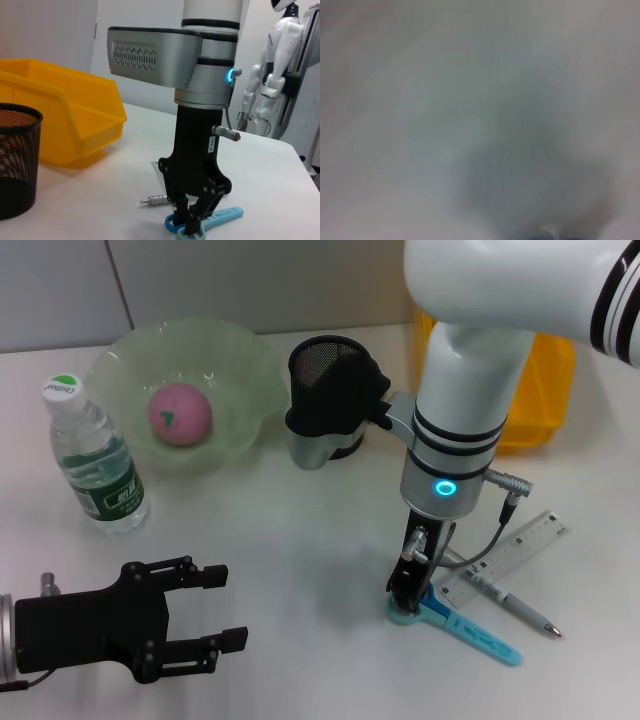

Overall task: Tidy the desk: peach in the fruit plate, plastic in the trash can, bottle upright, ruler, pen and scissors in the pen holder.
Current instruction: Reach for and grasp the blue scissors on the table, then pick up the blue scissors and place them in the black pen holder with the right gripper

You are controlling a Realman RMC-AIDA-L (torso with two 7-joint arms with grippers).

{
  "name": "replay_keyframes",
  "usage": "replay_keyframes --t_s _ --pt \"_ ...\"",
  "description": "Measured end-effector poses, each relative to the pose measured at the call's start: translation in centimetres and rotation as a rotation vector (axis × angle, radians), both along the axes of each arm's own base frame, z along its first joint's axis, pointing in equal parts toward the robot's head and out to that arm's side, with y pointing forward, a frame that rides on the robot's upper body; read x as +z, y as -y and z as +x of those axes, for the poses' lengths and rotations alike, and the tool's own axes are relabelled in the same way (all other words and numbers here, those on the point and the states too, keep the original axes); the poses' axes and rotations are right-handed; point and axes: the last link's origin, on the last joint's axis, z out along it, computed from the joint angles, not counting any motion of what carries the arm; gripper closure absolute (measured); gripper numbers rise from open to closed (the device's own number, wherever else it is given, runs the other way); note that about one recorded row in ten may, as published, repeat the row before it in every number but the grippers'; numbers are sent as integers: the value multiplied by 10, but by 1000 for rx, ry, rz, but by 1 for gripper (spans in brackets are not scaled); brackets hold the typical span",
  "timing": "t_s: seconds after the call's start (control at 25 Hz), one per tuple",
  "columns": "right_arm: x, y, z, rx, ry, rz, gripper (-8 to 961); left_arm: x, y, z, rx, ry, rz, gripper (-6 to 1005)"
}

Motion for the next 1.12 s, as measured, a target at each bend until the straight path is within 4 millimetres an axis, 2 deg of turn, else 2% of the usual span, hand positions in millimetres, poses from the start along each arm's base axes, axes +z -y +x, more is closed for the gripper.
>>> replay_keyframes --t_s 1.12 --pt "-3 0 -4 8 -19 -3 851 0 1 -1 2 2 -2 246"
